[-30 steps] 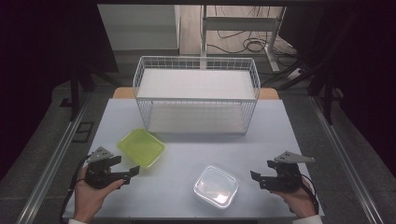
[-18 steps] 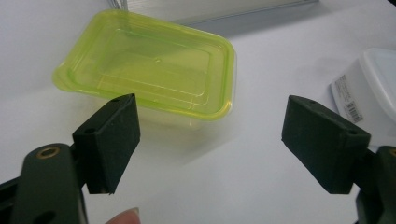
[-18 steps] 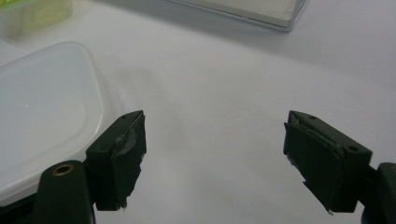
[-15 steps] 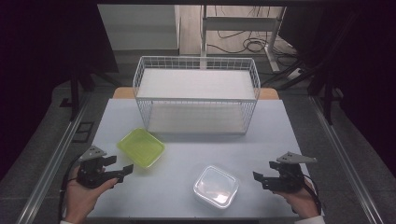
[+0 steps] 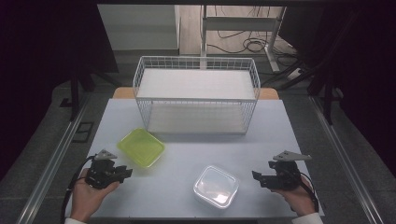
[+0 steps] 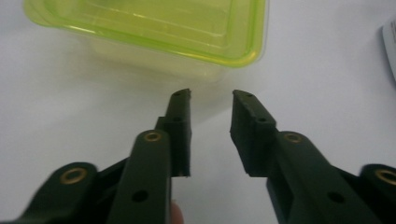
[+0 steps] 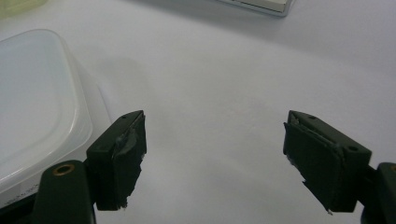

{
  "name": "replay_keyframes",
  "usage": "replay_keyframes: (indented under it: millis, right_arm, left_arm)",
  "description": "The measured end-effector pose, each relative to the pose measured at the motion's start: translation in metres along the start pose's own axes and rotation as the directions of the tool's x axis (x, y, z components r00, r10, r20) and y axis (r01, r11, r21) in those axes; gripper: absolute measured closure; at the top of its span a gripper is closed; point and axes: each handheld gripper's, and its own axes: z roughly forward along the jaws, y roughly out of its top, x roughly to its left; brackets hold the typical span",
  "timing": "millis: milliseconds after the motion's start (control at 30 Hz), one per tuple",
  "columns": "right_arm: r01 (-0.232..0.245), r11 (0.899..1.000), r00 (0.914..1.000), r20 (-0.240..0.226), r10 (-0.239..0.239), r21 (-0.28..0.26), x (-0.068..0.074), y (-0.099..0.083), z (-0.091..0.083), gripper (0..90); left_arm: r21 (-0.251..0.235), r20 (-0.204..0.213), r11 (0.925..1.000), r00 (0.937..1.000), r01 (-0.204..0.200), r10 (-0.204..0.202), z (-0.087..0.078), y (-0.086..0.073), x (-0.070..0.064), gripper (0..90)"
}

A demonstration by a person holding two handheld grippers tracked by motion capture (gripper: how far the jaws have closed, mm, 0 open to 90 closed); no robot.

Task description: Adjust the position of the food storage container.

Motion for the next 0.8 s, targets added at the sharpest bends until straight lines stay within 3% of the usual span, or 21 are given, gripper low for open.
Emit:
replay_keyframes:
  millis: [167,300,567,800]
  right_arm:
    - [0.000,1.000,0.9999,0.012,0.000,0.006,-0.001,-0.001,0.001,21.3]
    - [0.003,1.000,0.9999,0.017,-0.003,0.009,-0.003,-0.002,0.002,21.3]
    - [0.014,1.000,0.9997,0.020,-0.014,0.016,-0.001,-0.003,0.003,21.3]
    - [0.006,1.000,0.9995,0.031,-0.007,0.025,-0.003,-0.003,0.004,21.2]
  left_arm:
    - [0.044,0.026,0.9990,0.9997,0.002,-0.003,0.015,0.000,0.003,83.5]
    - [0.073,0.017,0.9973,0.9998,-0.006,0.005,0.025,0.002,0.004,89.8]
    - [0.095,0.011,0.9955,0.9999,-0.005,0.004,0.039,0.007,0.003,90.0]
    - [0.083,0.013,0.9965,0.9998,0.013,-0.014,0.048,0.014,-0.001,90.0]
